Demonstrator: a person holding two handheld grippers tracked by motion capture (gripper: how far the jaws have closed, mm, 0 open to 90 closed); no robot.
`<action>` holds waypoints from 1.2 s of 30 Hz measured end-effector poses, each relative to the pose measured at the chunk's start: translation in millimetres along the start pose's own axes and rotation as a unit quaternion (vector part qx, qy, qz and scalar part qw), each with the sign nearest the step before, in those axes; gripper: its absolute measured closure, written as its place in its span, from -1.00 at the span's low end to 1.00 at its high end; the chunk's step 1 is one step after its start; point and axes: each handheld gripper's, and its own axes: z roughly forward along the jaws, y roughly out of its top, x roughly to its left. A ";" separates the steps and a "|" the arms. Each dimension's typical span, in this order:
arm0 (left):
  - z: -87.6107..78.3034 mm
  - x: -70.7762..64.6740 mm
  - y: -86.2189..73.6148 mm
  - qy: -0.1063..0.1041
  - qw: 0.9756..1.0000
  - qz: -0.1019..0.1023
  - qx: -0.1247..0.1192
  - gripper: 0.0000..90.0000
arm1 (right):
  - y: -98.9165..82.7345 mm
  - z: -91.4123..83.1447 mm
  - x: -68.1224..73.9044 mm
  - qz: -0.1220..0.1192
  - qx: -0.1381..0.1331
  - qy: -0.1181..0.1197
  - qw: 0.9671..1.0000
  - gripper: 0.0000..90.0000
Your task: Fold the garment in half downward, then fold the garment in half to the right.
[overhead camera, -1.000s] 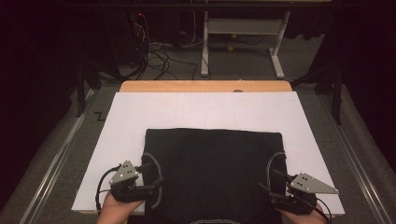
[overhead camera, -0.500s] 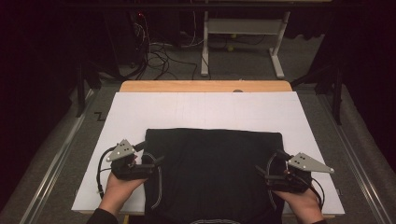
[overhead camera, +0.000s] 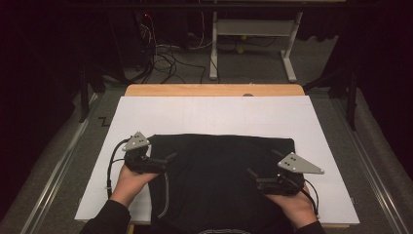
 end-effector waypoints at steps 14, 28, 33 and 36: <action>-7.0 8.1 -12.3 0.004 1.000 -0.019 0.004 -1.00 | -0.5 25.2 58.7 -0.013 0.010 0.076 0.997 -1.00; 9.4 14.4 -5.7 0.008 1.000 -0.028 0.011 -1.00 | -0.1 39.1 91.3 -0.041 0.023 0.112 0.993 -1.00; 14.8 29.5 3.0 0.022 0.998 -0.042 0.031 -1.00 | -0.9 51.8 106.1 -0.048 0.038 0.127 0.990 -1.00; 14.6 34.2 10.3 0.037 0.998 -0.030 0.037 -1.00 | 0.3 58.0 115.1 -0.051 0.039 0.139 0.988 -1.00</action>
